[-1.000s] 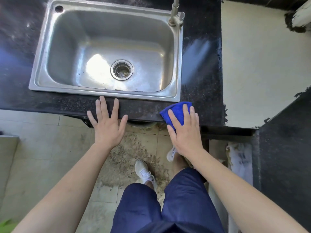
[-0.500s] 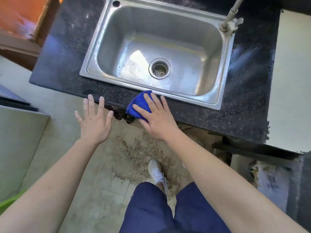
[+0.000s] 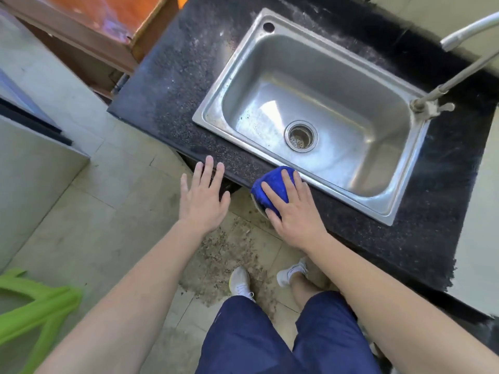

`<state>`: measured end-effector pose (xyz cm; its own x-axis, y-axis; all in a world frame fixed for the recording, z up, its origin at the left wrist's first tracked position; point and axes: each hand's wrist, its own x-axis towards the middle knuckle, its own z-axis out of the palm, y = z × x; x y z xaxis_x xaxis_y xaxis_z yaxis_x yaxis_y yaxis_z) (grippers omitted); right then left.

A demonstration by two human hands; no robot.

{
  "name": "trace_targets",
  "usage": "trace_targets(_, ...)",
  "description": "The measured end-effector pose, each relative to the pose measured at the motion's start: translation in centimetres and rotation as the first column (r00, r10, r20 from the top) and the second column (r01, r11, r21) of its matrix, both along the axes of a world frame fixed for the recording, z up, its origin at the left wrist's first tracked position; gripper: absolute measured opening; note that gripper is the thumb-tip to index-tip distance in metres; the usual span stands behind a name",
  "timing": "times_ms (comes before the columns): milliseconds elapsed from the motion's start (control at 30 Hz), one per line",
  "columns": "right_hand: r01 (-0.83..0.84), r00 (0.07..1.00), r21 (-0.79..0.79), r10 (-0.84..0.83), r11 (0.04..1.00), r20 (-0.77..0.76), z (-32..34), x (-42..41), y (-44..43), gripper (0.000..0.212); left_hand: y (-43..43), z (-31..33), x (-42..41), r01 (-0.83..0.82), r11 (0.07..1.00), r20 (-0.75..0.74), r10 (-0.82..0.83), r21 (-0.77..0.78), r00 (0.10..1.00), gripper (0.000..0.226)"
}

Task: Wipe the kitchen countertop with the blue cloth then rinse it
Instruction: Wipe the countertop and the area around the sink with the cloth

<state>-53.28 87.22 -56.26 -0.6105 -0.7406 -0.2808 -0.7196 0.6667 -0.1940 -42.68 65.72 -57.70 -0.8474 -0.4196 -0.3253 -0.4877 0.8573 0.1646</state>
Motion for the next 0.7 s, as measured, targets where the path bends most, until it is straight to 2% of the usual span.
trace_targets(200, -0.023, 1.0, 0.001, 0.023, 1.0, -0.013, -0.3, 0.0, -3.0, 0.061, -0.8, 1.4, -0.5, 0.015, 1.0, 0.024, -0.016, 0.009, 1.0, 0.063)
trace_targets(400, -0.018, 0.999, -0.035, 0.016, 0.999, -0.041, -0.7, 0.0, -3.2, 0.06, -3.8, 0.7, -0.1, 0.037, 0.999, -0.232, -0.044, -0.034, 0.972, 0.047)
trace_targets(533, 0.001, 0.998, -0.066, -0.005, 0.998, -0.062, -1.0, 0.5, -3.4, 0.06, -8.5, 0.3, -0.9, -0.163, 0.986, -0.213, 0.154, -0.026, 0.965, 0.06)
trace_targets(633, -0.072, 0.995, -0.107, 0.064, 0.992, -0.078, -1.1, 0.0, -6.1, 0.059, -15.1, 0.0, -2.5, -0.36, 0.932, -0.126, 0.352, -0.045, 0.927, 0.069)
trace_targets(700, -0.106, 0.993, -0.127, 0.098, 0.986, -0.071, -1.2, -0.2, -9.3, 0.06, -19.0, 0.2, -3.2, -0.426, 0.903, -0.058, 0.423, -0.056, 0.904, 0.07)
